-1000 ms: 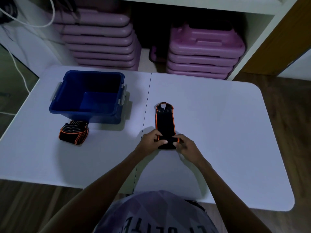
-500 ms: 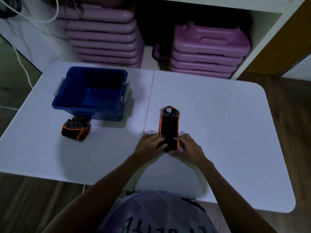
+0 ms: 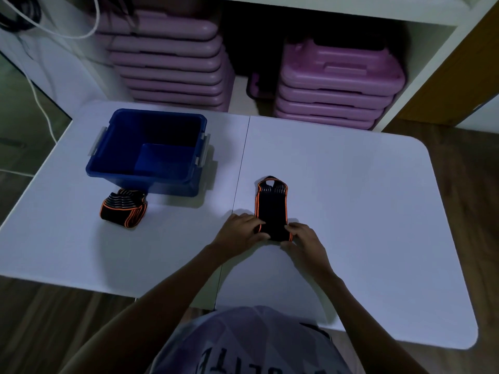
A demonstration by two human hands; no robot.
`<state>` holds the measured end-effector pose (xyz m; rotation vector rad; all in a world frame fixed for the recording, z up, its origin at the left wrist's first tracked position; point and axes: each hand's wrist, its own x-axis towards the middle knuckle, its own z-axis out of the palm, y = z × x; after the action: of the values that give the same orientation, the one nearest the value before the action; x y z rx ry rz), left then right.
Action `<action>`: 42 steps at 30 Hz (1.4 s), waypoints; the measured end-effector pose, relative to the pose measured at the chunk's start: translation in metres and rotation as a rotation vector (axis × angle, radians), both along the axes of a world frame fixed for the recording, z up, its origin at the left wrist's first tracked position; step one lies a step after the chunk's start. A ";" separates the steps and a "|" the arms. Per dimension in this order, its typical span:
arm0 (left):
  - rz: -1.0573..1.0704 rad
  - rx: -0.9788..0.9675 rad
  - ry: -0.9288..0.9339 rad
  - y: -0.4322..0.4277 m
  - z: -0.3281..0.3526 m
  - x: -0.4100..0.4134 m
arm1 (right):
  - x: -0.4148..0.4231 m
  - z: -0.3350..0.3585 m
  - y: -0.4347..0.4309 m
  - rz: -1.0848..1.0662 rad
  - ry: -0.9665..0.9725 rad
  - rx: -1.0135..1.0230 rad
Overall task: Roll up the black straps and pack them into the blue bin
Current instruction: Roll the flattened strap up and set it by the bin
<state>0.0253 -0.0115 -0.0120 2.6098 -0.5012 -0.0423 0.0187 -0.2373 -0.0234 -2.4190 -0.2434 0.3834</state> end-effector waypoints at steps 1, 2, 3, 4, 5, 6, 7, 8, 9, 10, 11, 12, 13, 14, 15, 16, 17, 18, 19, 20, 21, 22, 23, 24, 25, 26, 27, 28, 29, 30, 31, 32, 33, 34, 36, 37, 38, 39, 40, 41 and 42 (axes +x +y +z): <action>0.039 -0.022 0.053 -0.003 0.002 0.002 | 0.002 -0.001 0.000 -0.028 0.004 0.059; 0.086 -0.060 0.127 -0.005 0.004 0.005 | 0.004 0.000 0.000 -0.042 0.009 0.119; 0.145 -0.114 0.207 -0.007 0.006 0.006 | 0.006 0.000 0.000 -0.047 0.006 0.172; 0.205 -0.174 0.277 -0.009 0.007 0.008 | 0.009 0.002 0.000 -0.048 -0.002 0.213; 0.260 -0.230 0.332 -0.010 0.007 0.010 | 0.013 0.003 0.000 -0.053 -0.005 0.247; 0.301 -0.275 0.364 -0.011 0.007 0.011 | 0.018 0.005 0.001 -0.062 -0.003 0.274; 0.338 -0.301 0.387 -0.012 0.006 0.012 | 0.022 0.007 0.003 -0.068 0.003 0.294; 0.362 -0.314 0.396 -0.013 0.006 0.013 | 0.027 0.010 0.006 -0.071 0.009 0.300; 0.385 -0.324 0.382 -0.014 0.007 0.013 | 0.031 0.012 0.008 -0.071 0.013 0.303; 0.407 -0.341 0.343 -0.016 0.006 0.014 | 0.035 0.014 0.011 -0.075 0.030 0.293; 0.430 -0.354 0.289 -0.017 0.006 0.013 | 0.039 0.016 0.014 -0.081 0.051 0.281; 0.439 -0.352 0.225 -0.018 0.006 0.012 | 0.042 0.016 0.017 -0.097 0.076 0.256; 0.420 -0.327 0.165 -0.017 0.007 0.010 | 0.046 0.013 0.019 -0.111 0.094 0.224; 0.368 -0.286 0.114 -0.016 0.006 0.007 | 0.049 0.012 0.021 -0.123 0.104 0.184; 0.300 -0.228 0.086 -0.015 0.004 0.004 | 0.050 0.007 0.020 -0.122 0.096 0.141; 0.234 -0.160 0.063 -0.014 0.001 -0.001 | 0.050 0.004 0.019 -0.110 0.080 0.095; 0.187 -0.095 0.047 -0.011 -0.002 -0.005 | 0.049 -0.001 0.018 -0.101 0.064 0.064; 0.161 -0.048 0.034 -0.009 -0.005 -0.008 | 0.045 -0.003 0.017 -0.116 0.052 0.059; 0.155 -0.023 0.053 -0.008 -0.004 -0.009 | 0.038 -0.004 0.016 -0.150 0.035 0.101; 0.155 -0.017 0.071 -0.007 -0.004 -0.009 | 0.030 -0.005 0.016 -0.189 0.021 0.149; 0.158 -0.019 0.088 -0.007 -0.003 -0.008 | 0.023 -0.007 0.015 -0.204 0.008 0.186; 0.159 -0.022 0.097 -0.006 -0.002 -0.006 | 0.017 -0.009 0.014 -0.190 0.004 0.198; 0.157 -0.030 0.121 -0.006 0.000 -0.003 | 0.012 -0.012 0.013 -0.155 0.000 0.202; 0.154 -0.046 0.148 -0.005 0.000 -0.001 | 0.009 -0.012 0.011 -0.122 0.004 0.204; 0.158 -0.066 0.184 -0.004 0.001 0.000 | 0.007 -0.012 0.008 -0.087 0.028 0.197; 0.165 -0.086 0.211 -0.004 0.001 0.001 | 0.006 -0.009 0.005 -0.041 0.043 0.170; 0.177 -0.099 0.230 -0.005 0.002 0.001 | 0.006 -0.008 0.002 0.010 0.042 0.125; 0.182 -0.107 0.226 -0.006 0.002 0.001 | 0.007 -0.006 -0.001 0.054 0.040 0.077; 0.175 -0.113 0.200 -0.008 0.001 -0.001 | 0.009 -0.004 -0.002 0.071 0.025 0.057; 0.157 -0.119 0.161 -0.008 0.000 -0.004 | 0.011 -0.004 -0.002 0.067 0.011 0.065; 0.131 -0.119 0.124 -0.008 -0.002 -0.007 | 0.013 -0.003 -0.002 0.052 -0.004 0.081; 0.104 -0.111 0.090 -0.008 -0.004 -0.011 | 0.014 -0.003 -0.003 0.040 -0.013 0.101; 0.077 -0.092 0.066 -0.006 -0.004 -0.014 | 0.015 -0.003 -0.003 0.041 -0.021 0.107; 0.062 -0.077 0.037 -0.004 -0.005 -0.016 | 0.015 -0.002 -0.004 0.053 -0.032 0.107; 0.060 -0.077 0.014 -0.001 -0.004 -0.017 | 0.015 0.000 -0.005 0.090 -0.035 0.094; 0.057 -0.083 0.032 0.000 -0.001 -0.016 | 0.015 0.002 -0.006 0.108 -0.017 0.100; 0.056 -0.096 0.079 0.002 -0.001 -0.014 | 0.016 0.004 -0.006 0.119 0.003 0.125; 0.077 -0.115 0.148 0.003 0.001 -0.011 | 0.018 0.006 -0.005 0.123 0.018 0.165; 0.134 -0.154 0.237 0.004 0.004 -0.009 | 0.019 0.009 -0.004 0.116 0.031 0.213; 0.220 -0.219 0.331 0.003 0.008 -0.009 | 0.020 0.011 -0.002 0.087 0.044 0.256; 0.305 -0.290 0.402 0.002 0.009 -0.009 | 0.021 0.013 0.001 0.040 0.069 0.301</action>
<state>0.0165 -0.0099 -0.0033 2.2808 0.0340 -0.3577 0.0394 -0.2362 -0.0103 -2.1048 -0.2967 0.4155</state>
